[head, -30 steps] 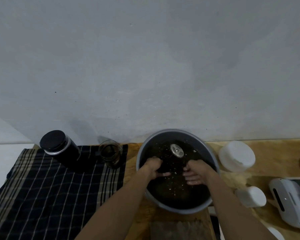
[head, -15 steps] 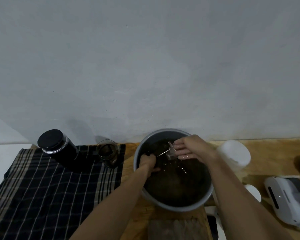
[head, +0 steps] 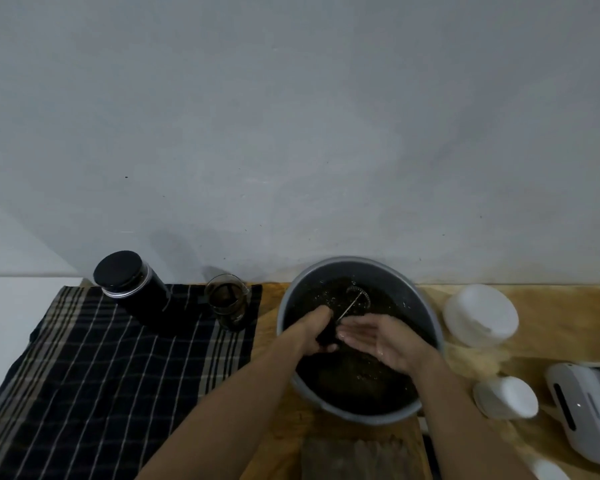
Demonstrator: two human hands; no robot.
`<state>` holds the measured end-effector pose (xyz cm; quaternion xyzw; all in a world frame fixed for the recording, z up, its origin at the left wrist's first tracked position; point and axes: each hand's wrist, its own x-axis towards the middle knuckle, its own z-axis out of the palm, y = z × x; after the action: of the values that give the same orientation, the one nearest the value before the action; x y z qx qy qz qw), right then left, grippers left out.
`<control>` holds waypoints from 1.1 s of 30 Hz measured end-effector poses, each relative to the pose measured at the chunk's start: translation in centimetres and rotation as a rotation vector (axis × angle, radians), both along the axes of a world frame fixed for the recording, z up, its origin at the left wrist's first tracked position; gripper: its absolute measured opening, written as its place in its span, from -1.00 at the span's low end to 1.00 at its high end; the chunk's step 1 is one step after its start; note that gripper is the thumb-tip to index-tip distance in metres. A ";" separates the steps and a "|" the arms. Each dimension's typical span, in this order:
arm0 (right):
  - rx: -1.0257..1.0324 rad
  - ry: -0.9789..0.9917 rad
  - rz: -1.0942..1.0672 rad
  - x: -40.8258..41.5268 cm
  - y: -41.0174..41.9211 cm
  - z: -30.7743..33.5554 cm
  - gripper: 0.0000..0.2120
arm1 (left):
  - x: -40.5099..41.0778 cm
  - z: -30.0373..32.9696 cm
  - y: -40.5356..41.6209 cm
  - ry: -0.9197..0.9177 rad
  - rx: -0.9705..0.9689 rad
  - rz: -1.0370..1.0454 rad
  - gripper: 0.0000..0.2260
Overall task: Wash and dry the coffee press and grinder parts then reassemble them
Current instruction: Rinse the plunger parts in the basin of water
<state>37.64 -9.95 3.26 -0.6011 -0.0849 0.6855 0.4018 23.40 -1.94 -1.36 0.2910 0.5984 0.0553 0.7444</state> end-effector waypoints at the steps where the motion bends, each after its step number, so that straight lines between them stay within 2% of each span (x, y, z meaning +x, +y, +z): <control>1: 0.028 -0.044 0.060 -0.2 0.4 0.7 -0.79 | 0.2 0.0 -0.1 0.004 -0.003 -0.008 -0.79; 3: 0.024 -0.171 0.157 -0.4 1.2 1.7 -0.82 | 0.7 0.3 -0.2 0.007 -0.001 -0.027 -0.78; 5: -0.063 -0.359 0.194 -0.1 1.2 1.3 -0.83 | 0.8 0.7 -0.2 0.038 0.034 -0.041 -0.79; 7: -0.189 -0.513 0.183 0.6 0.4 -0.1 -0.82 | 0.6 1.0 0.0 0.078 0.066 -0.049 -0.78; 9: -0.272 -0.557 0.130 1.0 -0.8 -1.7 -0.80 | 0.2 1.1 0.3 0.086 0.079 -0.047 -0.81; 11: -0.284 -0.457 0.006 0.8 -1.7 -2.9 -0.67 | -0.2 1.0 0.5 0.102 0.129 -0.047 -0.84; 12: -0.267 -0.326 -0.115 0.7 -1.9 -3.2 -0.65 | -0.2 0.9 0.7 0.137 0.176 -0.071 -0.79; 15: -0.127 0.079 -0.413 0.4 -1.9 -2.5 -0.71 | -0.3 0.9 0.8 0.314 0.345 -0.242 -0.54; 17: 0.021 0.121 -0.417 0.5 -1.1 -1.2 -0.76 | -0.1 1.0 1.0 0.392 0.391 -0.324 -0.44; 20: 0.107 -0.076 -0.303 0.8 0.7 0.8 -0.79 | 0.4 1.9 1.2 0.425 0.393 -0.388 -0.42; 23: 0.049 -0.446 -0.225 1.6 1.6 1.0 -0.87 | 0.6 3.2 1.7 0.361 0.370 -0.361 -0.48; 26: -0.065 -0.655 -0.214 2.9 0.4 -1.0 -0.82 | 0.2 3.7 1.9 0.231 0.302 -0.252 -0.63; 28: -0.162 -0.726 -0.112 2.9 -0.8 -2.6 -0.74 | -0.2 3.3 1.7 0.122 0.231 -0.174 -0.78; 30: -0.206 -0.627 -0.092 2.2 -1.8 -3.1 -0.78 | -0.4 2.6 1.3 0.042 0.165 -0.073 -0.87; 33: -0.163 -0.267 -0.210 1.4 -2.1 -2.8 -0.79 | -0.3 1.4 0.7 -0.001 0.127 0.065 -0.78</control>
<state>39.05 -12.05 0.42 -0.7229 -0.0182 0.5585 0.4064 23.13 -1.27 0.02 0.3178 0.6025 0.1175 0.7226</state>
